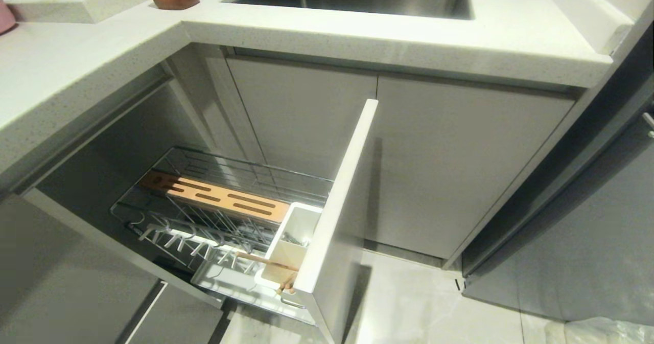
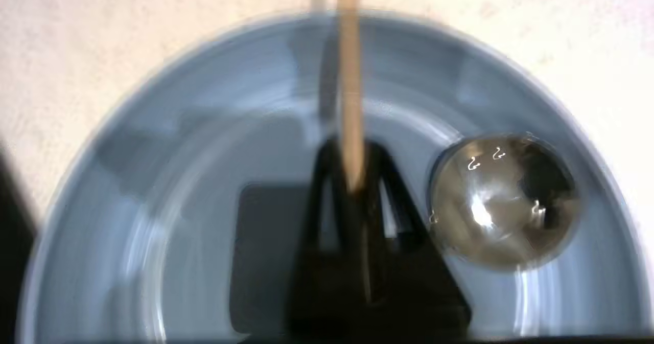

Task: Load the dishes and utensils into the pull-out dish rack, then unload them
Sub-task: Pick up the chopsticks and place it in the cupboard

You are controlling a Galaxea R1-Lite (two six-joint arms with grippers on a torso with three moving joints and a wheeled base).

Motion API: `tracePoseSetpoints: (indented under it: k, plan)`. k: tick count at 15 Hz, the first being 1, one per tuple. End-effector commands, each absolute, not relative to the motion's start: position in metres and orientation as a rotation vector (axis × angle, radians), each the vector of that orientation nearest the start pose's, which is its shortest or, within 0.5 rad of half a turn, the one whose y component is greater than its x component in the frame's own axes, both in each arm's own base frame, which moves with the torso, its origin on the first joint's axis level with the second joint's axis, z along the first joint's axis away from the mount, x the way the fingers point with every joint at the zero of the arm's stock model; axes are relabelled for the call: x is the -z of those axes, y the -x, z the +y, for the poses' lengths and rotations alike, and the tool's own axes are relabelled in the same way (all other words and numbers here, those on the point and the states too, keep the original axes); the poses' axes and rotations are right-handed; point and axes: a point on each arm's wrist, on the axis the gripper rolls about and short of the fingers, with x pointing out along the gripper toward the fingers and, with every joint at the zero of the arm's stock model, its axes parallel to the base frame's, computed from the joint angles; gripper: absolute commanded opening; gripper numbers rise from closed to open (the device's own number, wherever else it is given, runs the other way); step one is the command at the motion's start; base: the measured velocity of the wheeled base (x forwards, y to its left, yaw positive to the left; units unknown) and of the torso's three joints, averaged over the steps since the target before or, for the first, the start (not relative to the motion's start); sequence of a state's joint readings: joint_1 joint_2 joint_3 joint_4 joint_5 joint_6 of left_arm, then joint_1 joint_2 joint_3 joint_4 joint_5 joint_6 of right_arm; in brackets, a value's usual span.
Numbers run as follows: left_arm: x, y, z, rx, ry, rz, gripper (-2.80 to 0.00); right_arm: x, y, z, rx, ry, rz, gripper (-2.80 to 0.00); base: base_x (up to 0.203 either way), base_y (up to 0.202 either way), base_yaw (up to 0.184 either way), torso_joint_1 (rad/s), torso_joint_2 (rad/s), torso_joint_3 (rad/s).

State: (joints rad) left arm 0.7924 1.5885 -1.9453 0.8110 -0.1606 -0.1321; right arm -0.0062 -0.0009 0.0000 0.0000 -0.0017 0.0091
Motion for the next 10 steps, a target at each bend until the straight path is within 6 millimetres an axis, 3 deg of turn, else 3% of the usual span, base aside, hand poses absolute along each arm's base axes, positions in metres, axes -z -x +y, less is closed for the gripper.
tracePoseSetpoints:
  k: [1, 6, 10]
  plan:
    - [-0.388, -0.165, 0.163, -0.646, 0.339, 0.368, -2.80, -0.075, 0.023, 0.000, 0.008, -0.009, 0.000, -2.80, 0.000, 0.000, 0.000, 0.000, 0.00, 0.000]
    - [-0.397, -0.155, 0.152, -0.645, 0.322, 0.330, -2.80, -0.075, 0.023, 0.000, 0.008, -0.009, 0.000, -2.80, 0.000, 0.000, 0.000, 0.000, 0.00, 0.000]
    - [-0.425, -0.118, 0.111, -0.597, 0.299, 0.164, -2.80, -0.075, 0.023, 0.000, 0.008, -0.009, 0.000, -2.80, 0.000, 0.000, 0.000, 0.000, 0.00, 0.000]
